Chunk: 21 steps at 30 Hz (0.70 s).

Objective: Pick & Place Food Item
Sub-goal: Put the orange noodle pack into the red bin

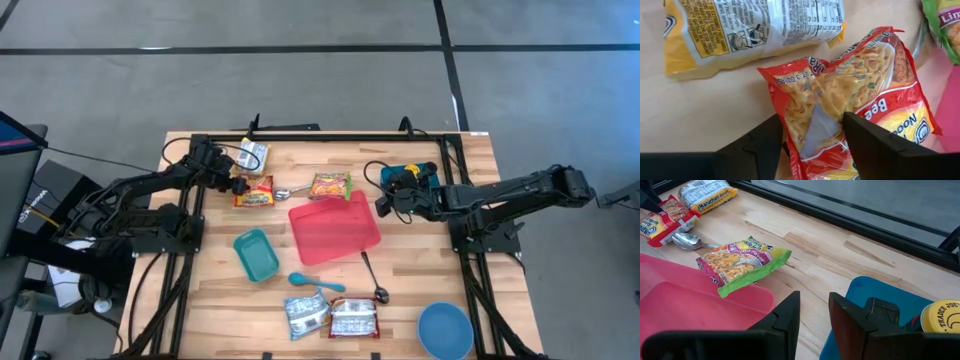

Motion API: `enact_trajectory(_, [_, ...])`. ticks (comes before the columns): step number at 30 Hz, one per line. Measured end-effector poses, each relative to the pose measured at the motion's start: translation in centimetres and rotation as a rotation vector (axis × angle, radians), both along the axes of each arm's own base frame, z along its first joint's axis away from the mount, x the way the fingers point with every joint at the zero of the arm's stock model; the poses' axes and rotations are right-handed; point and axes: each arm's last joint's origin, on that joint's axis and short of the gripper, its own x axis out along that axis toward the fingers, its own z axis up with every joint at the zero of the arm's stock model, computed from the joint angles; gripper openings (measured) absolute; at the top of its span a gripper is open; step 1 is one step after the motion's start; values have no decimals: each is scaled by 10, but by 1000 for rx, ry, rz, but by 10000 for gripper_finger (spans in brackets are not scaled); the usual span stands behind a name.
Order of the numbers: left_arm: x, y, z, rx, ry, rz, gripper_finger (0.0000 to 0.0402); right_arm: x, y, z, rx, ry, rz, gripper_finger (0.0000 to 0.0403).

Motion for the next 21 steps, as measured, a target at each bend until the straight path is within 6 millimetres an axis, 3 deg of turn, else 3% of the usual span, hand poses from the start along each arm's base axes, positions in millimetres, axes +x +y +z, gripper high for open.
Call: enact_trajectory(21, [1,2,2,22,-18,-2,115,0,0,0,1,0,0,98])
